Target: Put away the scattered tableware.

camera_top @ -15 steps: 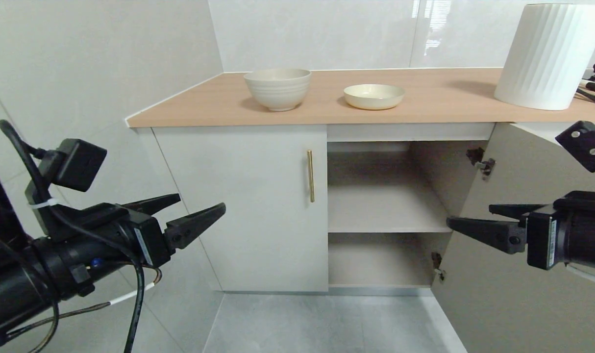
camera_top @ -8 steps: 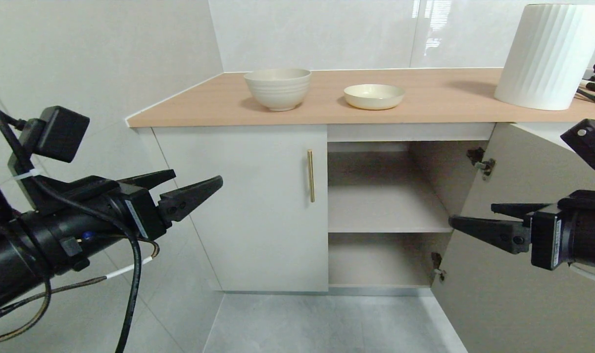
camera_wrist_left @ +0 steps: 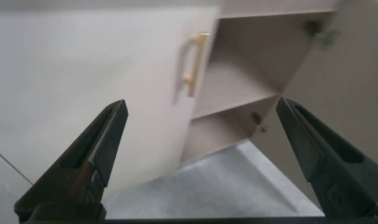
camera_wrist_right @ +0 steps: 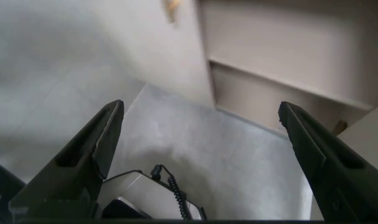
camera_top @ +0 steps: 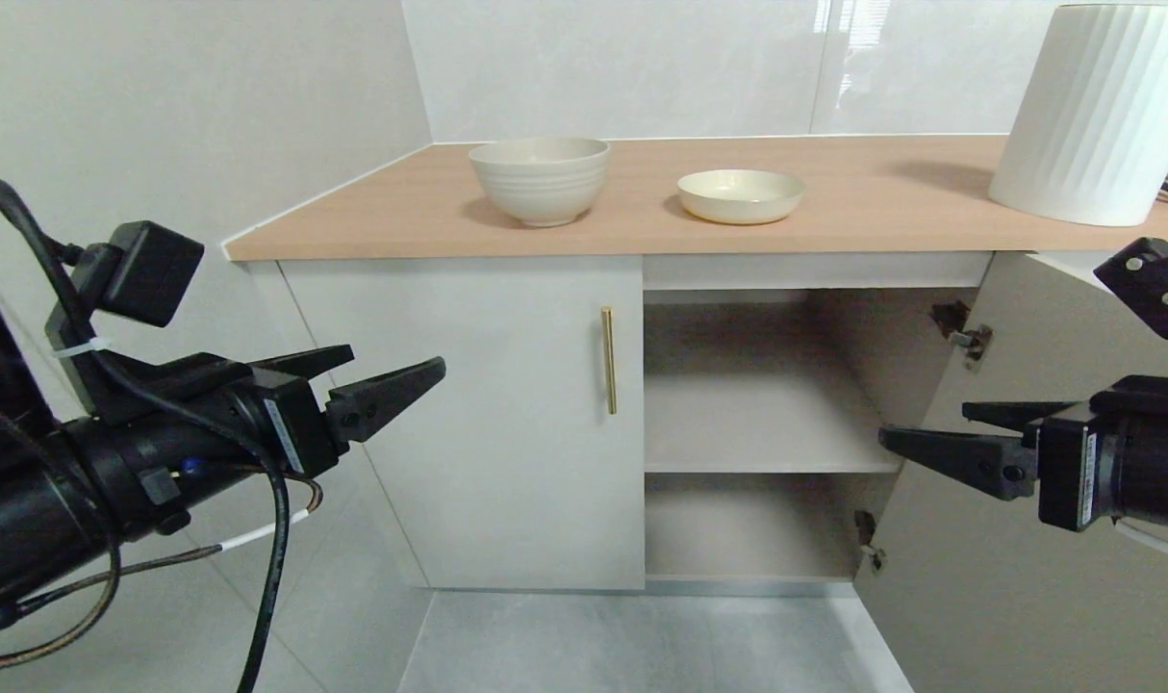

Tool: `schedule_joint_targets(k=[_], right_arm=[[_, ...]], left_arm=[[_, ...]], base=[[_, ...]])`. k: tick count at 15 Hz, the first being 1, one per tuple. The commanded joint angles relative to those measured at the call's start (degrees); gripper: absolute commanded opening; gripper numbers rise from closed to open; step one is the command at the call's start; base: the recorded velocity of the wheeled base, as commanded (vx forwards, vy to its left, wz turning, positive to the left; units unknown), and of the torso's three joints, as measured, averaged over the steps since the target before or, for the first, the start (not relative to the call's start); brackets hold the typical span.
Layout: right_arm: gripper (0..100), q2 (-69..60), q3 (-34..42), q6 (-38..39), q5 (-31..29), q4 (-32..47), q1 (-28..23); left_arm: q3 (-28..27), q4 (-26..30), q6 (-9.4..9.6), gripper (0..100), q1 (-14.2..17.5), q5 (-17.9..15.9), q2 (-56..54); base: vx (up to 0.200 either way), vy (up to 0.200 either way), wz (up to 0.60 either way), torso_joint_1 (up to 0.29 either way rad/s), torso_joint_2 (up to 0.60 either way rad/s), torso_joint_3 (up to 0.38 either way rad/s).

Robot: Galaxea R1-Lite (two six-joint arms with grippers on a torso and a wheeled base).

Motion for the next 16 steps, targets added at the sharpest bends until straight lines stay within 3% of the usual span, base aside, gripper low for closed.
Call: schedule_joint_targets(k=[1, 7, 9, 12, 16], right_arm=[[100, -0.05, -0.01, 0.02, 0.08, -0.06, 0.02], [100, -0.31, 0.08, 0.02, 0.17, -0.15, 0.11], [100, -0.58, 0.16, 0.11, 0.26, -0.15, 0.11], [100, -1.46, 1.39, 0.11, 0.7, -0.41, 0.02], [100, -1.81, 2.27, -0.07, 0.7, -1.91, -0.24]], left_arm=[[0.0, -0.09, 0.01, 100, -0.01, -0.1, 0.4], [-0.09, -0.18, 0.01, 100, -0.01, -0.1, 0.22], [-0.09, -0.36, -0.08, 100, -0.01, -0.1, 0.05], [-0.44, -0.53, -2.63, 100, -0.01, -0.28, -0.66], [-0.44, -0.53, -2.81, 100, -0.01, -0.28, -0.83]], base=[[0.2, 0.0, 0.0, 0.012, 0.0, 0.002], [0.2, 0.0, 0.0, 0.001, 0.0, 0.003], [0.0, 0.0, 0.0, 0.0, 0.0, 0.0], [0.0, 0.0, 0.0, 0.0, 0.0, 0.0], [0.0, 0.0, 0.0, 0.0, 0.0, 0.0]])
